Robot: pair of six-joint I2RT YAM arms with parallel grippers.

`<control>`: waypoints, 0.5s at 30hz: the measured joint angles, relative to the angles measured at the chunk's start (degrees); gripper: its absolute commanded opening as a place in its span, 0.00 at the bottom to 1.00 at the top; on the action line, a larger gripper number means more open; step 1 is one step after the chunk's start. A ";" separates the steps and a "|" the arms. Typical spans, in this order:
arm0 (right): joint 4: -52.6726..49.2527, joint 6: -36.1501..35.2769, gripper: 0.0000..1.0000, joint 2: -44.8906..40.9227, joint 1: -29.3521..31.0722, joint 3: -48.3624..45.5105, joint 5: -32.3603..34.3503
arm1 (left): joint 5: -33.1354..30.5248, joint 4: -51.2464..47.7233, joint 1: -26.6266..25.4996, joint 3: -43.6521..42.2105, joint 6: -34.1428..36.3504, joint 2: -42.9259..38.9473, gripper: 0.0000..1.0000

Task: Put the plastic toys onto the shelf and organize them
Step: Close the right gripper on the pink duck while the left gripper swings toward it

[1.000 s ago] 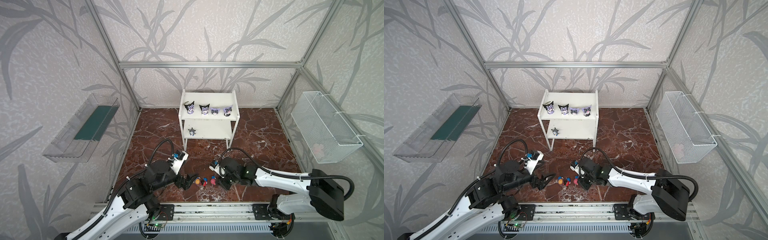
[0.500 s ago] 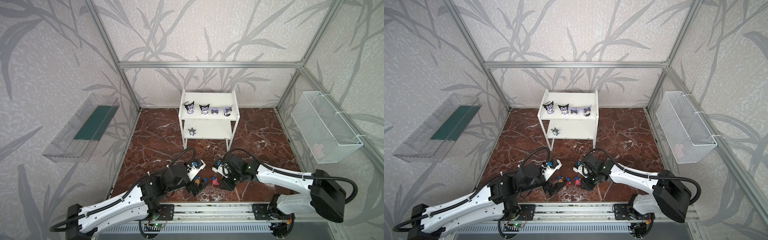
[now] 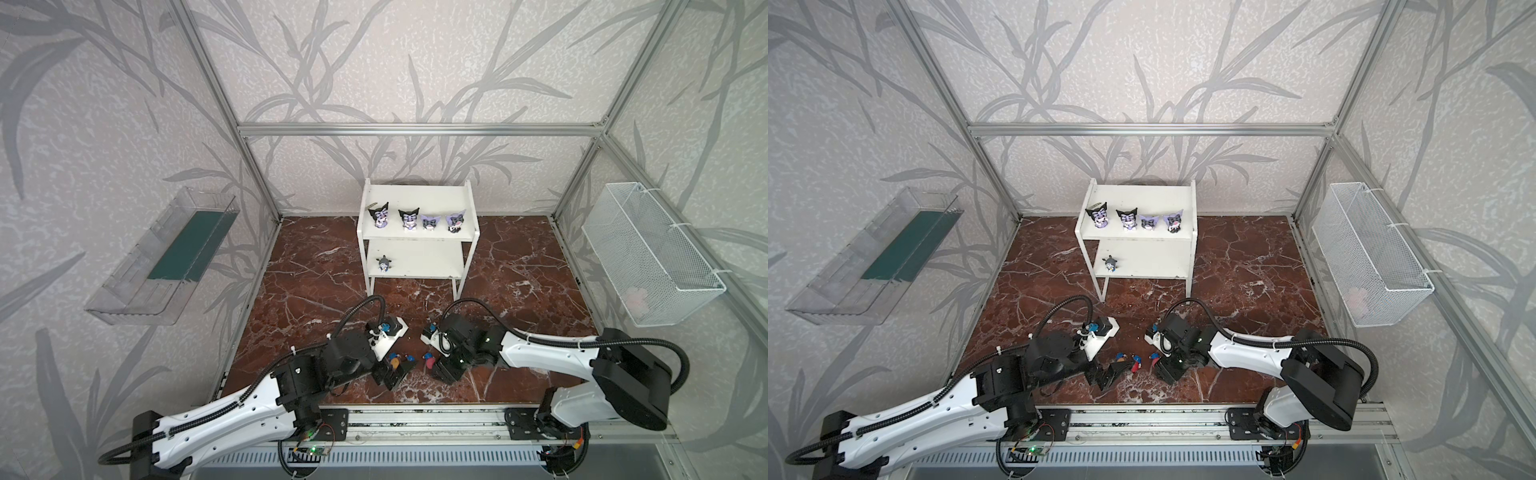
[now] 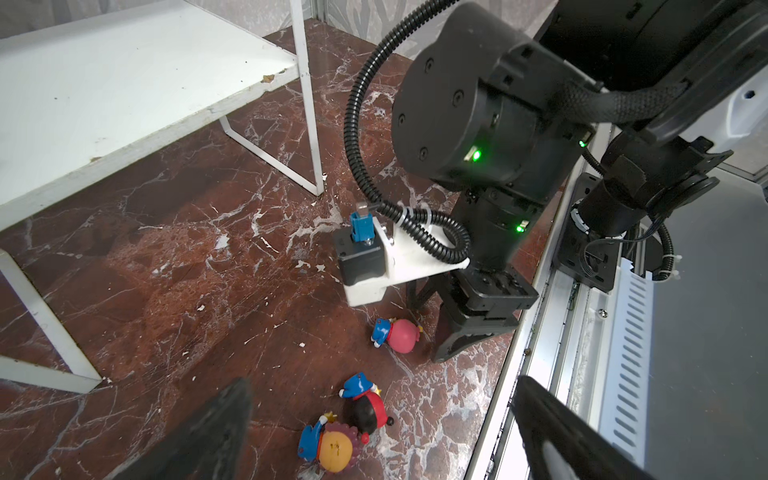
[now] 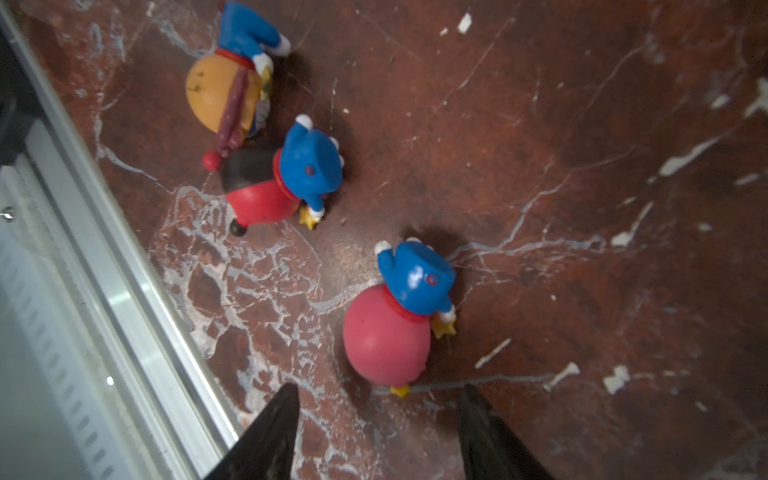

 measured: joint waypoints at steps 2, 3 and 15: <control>0.50 0.17 0.62 1.16 1.22 1.03 2.34 | -0.15 0.00 -0.02 -0.02 0.00 -0.04 1.00; 0.76 0.20 0.62 1.64 1.53 1.36 3.08 | -0.17 0.04 -0.02 -0.11 -0.02 -0.15 1.00; 2.89 0.79 0.35 5.11 6.12 3.65 12.20 | -0.57 0.44 -0.39 -1.11 -0.48 -0.46 1.00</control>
